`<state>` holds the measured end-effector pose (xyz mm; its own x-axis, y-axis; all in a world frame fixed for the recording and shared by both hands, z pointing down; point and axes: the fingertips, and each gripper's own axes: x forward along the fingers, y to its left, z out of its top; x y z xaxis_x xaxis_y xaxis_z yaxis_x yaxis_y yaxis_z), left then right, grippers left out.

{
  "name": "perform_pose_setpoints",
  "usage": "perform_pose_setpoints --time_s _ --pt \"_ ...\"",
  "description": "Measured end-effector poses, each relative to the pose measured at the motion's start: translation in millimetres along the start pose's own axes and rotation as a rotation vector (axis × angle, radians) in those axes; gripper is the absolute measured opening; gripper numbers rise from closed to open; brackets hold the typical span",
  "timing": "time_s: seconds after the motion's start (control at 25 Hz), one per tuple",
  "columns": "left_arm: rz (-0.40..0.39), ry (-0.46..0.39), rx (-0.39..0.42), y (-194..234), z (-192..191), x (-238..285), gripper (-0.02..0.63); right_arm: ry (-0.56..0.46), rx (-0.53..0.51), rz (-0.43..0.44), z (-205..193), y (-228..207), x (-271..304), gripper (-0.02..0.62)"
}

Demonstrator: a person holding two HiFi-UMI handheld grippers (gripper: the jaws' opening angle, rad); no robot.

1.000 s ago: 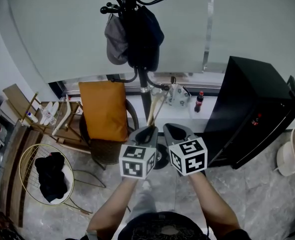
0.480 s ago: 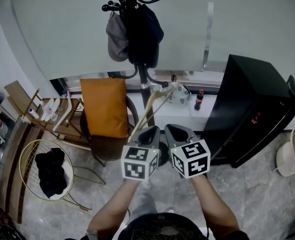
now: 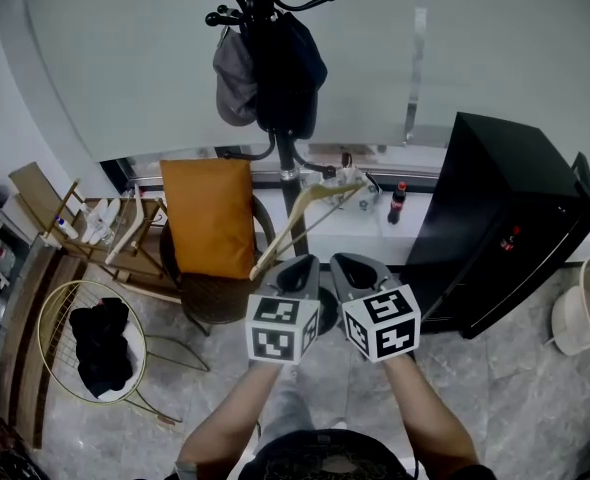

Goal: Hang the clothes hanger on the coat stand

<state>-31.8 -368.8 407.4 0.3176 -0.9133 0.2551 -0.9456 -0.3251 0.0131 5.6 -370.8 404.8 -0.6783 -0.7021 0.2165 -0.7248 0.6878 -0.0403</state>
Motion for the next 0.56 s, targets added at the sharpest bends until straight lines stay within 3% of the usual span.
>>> perform_pose_setpoints --time_s 0.56 --pt "0.005 0.007 0.006 0.4 -2.0 3.6 0.005 -0.004 0.005 0.000 0.6 -3.0 0.7 0.002"
